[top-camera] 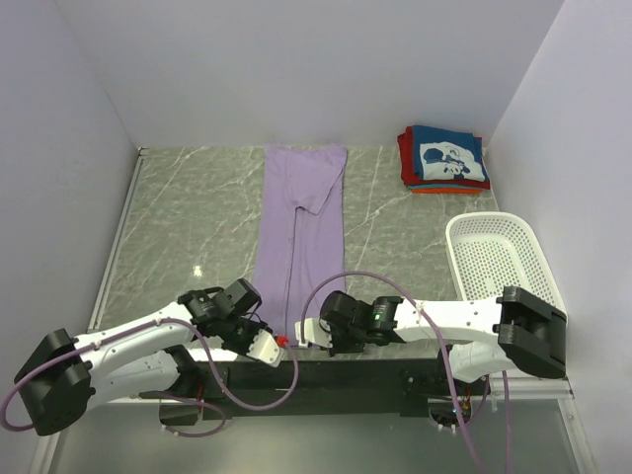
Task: Fold and stack the t-shirts
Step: Fold the tshirt
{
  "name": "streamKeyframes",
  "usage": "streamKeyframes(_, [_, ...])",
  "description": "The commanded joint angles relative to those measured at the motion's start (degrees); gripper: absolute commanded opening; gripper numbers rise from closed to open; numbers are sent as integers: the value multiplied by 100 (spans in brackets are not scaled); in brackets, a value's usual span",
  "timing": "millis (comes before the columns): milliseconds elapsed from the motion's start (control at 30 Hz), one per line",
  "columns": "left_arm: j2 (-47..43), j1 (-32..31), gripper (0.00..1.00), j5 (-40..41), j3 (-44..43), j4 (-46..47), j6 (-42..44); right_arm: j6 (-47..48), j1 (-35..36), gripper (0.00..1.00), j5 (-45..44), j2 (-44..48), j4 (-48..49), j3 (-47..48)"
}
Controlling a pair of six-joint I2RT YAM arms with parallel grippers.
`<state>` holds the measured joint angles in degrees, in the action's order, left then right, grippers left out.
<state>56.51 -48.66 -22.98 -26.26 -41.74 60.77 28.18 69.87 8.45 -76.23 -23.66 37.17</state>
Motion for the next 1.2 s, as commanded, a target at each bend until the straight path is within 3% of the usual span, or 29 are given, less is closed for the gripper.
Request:
streamKeyframes(0, [105, -143, 36, 241, -19, 245, -215, -41, 1, 0, 113, -15, 28, -25])
streamKeyframes(233, [273, -196, 48, 382, -212, 34, -268, -24, 10, 0, 157, 2, 28, -25])
streamKeyframes(500, [123, -196, 46, 250, -731, -397, -189, -24, 1, 0, 166, 11, 37, -34])
streamKeyframes(667, [316, -205, 44, 373, -618, -265, -48, -15, 1, 0, 166, -15, 37, -17])
streamKeyframes(967, [983, -205, 32, 567, -494, -151, 22, -24, 1, 0, 157, 2, 37, -34])
streamKeyframes(1167, [1239, -441, 37, 786, -372, 77, -206, -23, 10, 0, 157, -15, 28, -25])
